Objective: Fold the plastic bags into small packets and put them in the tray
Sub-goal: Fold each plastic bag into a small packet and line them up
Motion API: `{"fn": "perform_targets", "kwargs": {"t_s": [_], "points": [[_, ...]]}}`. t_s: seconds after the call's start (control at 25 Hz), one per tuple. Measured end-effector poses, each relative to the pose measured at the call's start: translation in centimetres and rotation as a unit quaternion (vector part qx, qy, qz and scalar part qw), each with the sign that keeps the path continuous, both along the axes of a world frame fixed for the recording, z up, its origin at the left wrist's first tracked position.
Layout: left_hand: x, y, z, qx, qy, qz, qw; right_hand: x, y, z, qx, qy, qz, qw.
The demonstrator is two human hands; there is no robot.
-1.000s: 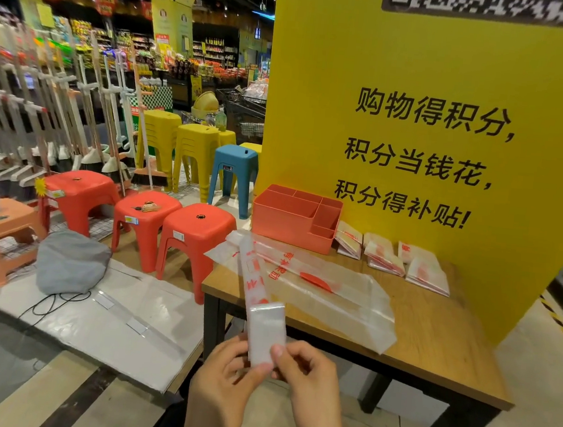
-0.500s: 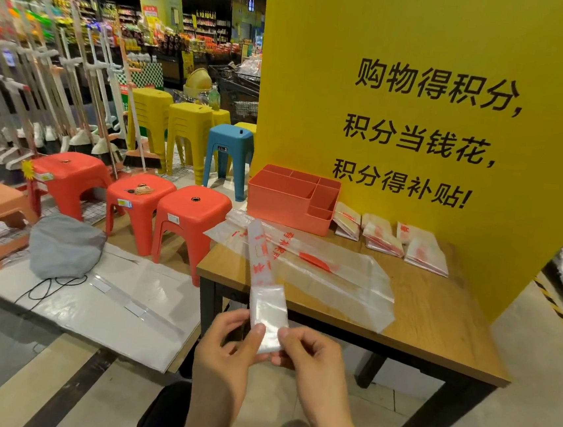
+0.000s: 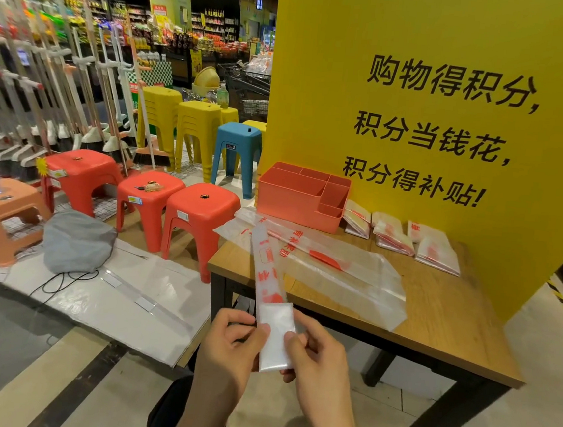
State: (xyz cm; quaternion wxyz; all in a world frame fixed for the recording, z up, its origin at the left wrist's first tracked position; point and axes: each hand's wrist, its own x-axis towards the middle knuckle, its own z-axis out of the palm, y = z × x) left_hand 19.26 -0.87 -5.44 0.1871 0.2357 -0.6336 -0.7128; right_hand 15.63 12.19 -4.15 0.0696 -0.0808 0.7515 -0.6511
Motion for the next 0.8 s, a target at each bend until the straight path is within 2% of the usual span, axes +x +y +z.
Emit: {"fn": "perform_targets", "kwargs": {"t_s": [0.2,0.4,0.8], "points": [[-0.5,-1.6,-0.4,-0.005,-0.010,-0.018,1.000,0.7,0.3,-0.5,0.011,0.012,0.037,0.999],[0.6,-1.5,-0.1,0.041,0.016,-0.062,0.997,-0.3,1.7,-0.5,0.100,0.162,0.113,0.975],[0.4,-1.3,0.5,0.019,0.020,-0.095,0.995,-2.7,2.5,-0.7,0.097,0.199,0.136,0.966]]}}
